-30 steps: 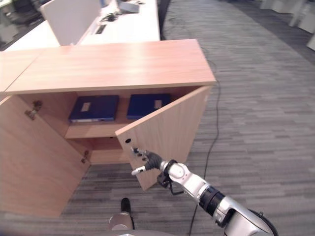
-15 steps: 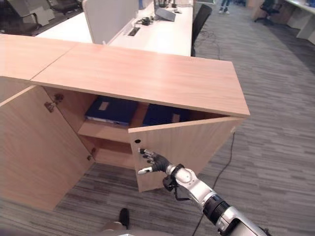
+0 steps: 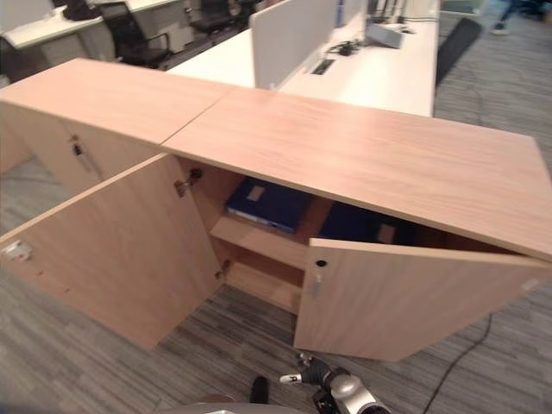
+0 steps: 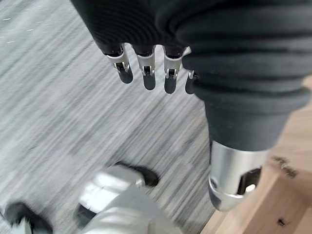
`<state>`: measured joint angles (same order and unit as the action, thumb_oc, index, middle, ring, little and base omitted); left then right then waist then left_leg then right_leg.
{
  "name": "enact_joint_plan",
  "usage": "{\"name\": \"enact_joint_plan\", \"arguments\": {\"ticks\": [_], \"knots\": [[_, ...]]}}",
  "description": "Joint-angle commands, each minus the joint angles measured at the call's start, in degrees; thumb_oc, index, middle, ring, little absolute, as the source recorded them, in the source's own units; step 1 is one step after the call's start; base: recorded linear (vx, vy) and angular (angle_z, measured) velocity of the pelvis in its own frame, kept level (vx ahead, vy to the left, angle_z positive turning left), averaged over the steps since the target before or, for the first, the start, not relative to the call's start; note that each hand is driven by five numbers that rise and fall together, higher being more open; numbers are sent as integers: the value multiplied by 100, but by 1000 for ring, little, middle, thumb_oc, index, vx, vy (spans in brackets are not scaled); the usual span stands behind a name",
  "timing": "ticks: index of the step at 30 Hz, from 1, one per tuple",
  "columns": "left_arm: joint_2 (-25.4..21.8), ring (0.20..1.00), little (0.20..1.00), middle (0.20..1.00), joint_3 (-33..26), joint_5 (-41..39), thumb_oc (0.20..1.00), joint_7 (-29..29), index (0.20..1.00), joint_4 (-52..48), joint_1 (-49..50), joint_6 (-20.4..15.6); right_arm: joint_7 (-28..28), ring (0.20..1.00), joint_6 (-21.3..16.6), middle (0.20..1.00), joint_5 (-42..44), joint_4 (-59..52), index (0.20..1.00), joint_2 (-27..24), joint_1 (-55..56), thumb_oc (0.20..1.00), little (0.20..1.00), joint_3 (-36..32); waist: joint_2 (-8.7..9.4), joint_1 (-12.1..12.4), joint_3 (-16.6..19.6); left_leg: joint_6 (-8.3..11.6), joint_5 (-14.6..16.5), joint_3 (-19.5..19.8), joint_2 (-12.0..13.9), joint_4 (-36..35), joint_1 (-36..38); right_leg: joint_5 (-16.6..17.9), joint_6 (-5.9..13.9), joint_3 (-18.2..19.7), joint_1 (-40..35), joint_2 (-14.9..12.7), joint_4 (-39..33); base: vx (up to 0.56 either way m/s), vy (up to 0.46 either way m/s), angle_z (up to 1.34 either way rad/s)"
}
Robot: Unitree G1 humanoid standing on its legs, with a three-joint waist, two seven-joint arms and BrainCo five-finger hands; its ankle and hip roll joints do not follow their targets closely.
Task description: Put the empty folder in the office cabinet
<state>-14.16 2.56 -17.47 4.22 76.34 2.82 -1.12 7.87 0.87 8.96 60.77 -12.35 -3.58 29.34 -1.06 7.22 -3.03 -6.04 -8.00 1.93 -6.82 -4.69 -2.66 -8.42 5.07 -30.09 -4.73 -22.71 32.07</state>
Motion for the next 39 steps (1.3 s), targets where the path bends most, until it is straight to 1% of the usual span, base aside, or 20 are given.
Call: {"name": "enact_joint_plan", "arguments": {"ticks": [1,2,3,4,7,15,17,19,20,21,24,26,27,28,29,32,35,36,37,39], "knots": [[22,1000,1000,1000,80,-24,1000,-121,1000,156,-16,-115,-261,1000,-102,1000,227,278,1000,169,-334,1000,1000,-373,-73,-73,-1,476,704,307,185,-31,438,413,-17,797,722,555,-1199,36,-115,119],[-22,1000,1000,1000,194,-92,1000,-143,1000,147,-142,-126,-349,1000,-81,1000,358,362,1000,134,-389,1000,1000,-492,-80,-223,-57,487,552,570,143,-31,340,478,-66,1148,939,1110,-1727,-20,-55,120],[-23,1000,1000,1000,195,-93,1000,-143,1000,148,-142,-127,-349,1000,-80,1000,358,362,1000,134,-390,1000,1000,-492,-81,-223,-62,490,555,571,145,-31,346,475,-69,1146,932,1113,-1728,20,-86,122],[-34,1000,1000,1000,201,-94,1000,-152,1000,149,-203,-139,-409,1000,-95,1000,467,436,1000,70,-378,1000,1000,-639,-18,-304,-42,511,565,688,86,-31,337,482,-21,1311,888,1343,-2090,96,-87,92],[-25,1000,1000,1000,173,-56,1000,-110,1000,254,-141,-139,-503,1000,-126,1000,682,777,1000,29,-353,1000,1000,-1028,118,-307,16,558,650,815,24,-31,349,459,-51,1249,625,1500,-2473,110,-126,96],[11,1000,1000,1000,-122,-365,1000,-83,1000,275,8,-97,-538,1000,6,1000,629,1813,1000,67,-154,1000,1000,-1510,221,-170,175,716,741,925,279,-31,446,526,-84,905,78,1777,-3351,110,-158,25],[-14,1000,1000,1000,-203,-767,1000,-149,1000,1,-60,-151,-570,1000,-19,1000,559,1856,1000,104,-77,1000,1000,-1555,288,-99,-78,918,983,648,377,901,-18,430,-147,781,3,1740,-3335,-55,-137,8],[-25,1000,1000,1000,-211,-867,1000,-167,1000,-118,-101,-165,-593,1000,-23,1000,552,1886,1000,89,-75,1000,1000,-1559,285,-92,-157,977,1035,486,397,1272,-279,414,-174,712,25,1709,-3325,-131,-49,18],[-58,1000,1000,1000,-238,-1075,1000,-280,1000,-342,-184,-208,-623,1000,6,1000,488,1962,1000,9,-98,1000,1000,-1564,231,-26,-369,1119,860,57,540,2074,-849,356,-256,596,-22,1694,-3337,-155,-55,33],[-58,1000,1000,1000,-238,-1075,1000,-281,1000,-343,-185,-208,-622,1000,6,1000,488,1963,1000,8,-99,1000,1000,-1564,227,-26,-363,1120,868,58,544,2091,-865,356,-258,596,-13,1699,-3335,-121,-36,39],[-125,1000,1000,1000,-351,-1115,1000,-392,1000,-596,-149,-248,-675,1000,43,1000,400,2062,1000,-83,-89,1000,1000,-1602,188,10,-368,1039,763,-526,1081,2130,-902,359,-287,557,-136,1722,-3433,22,5,28],[-409,1000,1000,1000,-822,-1396,1000,-570,1000,-1129,88,-384,-674,1000,19,1000,302,2018,1000,-184,31,1000,1000,-1699,201,105,-299,1126,671,-389,1379,1614,-660,352,-241,576,-237,1674,-3470,106,53,25],[-409,1000,1000,1000,-824,-1395,1000,-572,1000,-1134,94,-382,-674,1000,19,1000,302,2017,1000,-183,34,1000,1000,-1697,203,105,-303,1127,666,-391,1378,1602,-647,351,-242,577,-243,1673,-3471,101,109,1],[-711,1000,1000,1000,-1159,-1422,1000,-694,1000,-1731,221,-462,-659,1000,36,1000,136,1990,1000,-264,137,1000,1000,-1756,187,125,-261,1220,380,-339,1776,1236,-541,287,-213,539,-259,1614,-3437,43,70,-6],[-711,1000,1000,1000,-1161,-1420,1000,-697,1000,-1739,228,-457,-659,1000,37,1000,135,1989,1000,-263,139,1000,1000,-1754,189,125,-262,1223,372,-342,1777,1221,-530,285,-215,541,-261,1614,-3435,50,93,-1],[-1200,1000,1000,1000,-1554,-1343,1000,-847,1000,-2467,232,-485,-672,1000,92,1000,-6,1987,1000,-468,222,1000,1000,-1963,122,95,-233,1355,-171,-361,2322,745,-389,222,-144,472,-299,1538,-3422,33,123,15],[-1661,1000,1000,1000,-1711,-1128,1000,-909,1000,-2692,-32,-374,-625,1000,182,1000,-132,2078,1000,-745,302,1000,1000,-2177,-63,25,-161,1595,-656,-423,2689,177,-289,188,-47,386,-359,1494,-3408,79,253,19],[-1949,1000,1000,1000,-1773,-785,1000,-969,1000,-2708,-175,-234,-537,1000,250,1000,-287,2149,1000,-930,378,1000,1000,-2328,-239,-25,-79,1762,-870,-388,2756,60,-311,189,11,352,-440,1455,-3428,103,285,36],[-1946,1000,1000,1000,-1774,-782,1000,-971,1000,-2713,-173,-230,-537,1000,251,1000,-289,2148,1000,-932,379,1000,1000,-2329,-242,-27,-80,1763,-871,-384,2757,61,-312,190,10,349,-443,1458,-3431,115,296,44],[-2083,1000,1000,1000,-1957,-447,1000,-961,1000,-3171,-99,-126,-461,1000,271,1000,-419,2213,1000,-1017,492,1000,1000,-2464,-413,-32,70,1804,-544,-321,2641,-30,-156,266,89,306,-477,1375,-3439,100,248,26]]}}
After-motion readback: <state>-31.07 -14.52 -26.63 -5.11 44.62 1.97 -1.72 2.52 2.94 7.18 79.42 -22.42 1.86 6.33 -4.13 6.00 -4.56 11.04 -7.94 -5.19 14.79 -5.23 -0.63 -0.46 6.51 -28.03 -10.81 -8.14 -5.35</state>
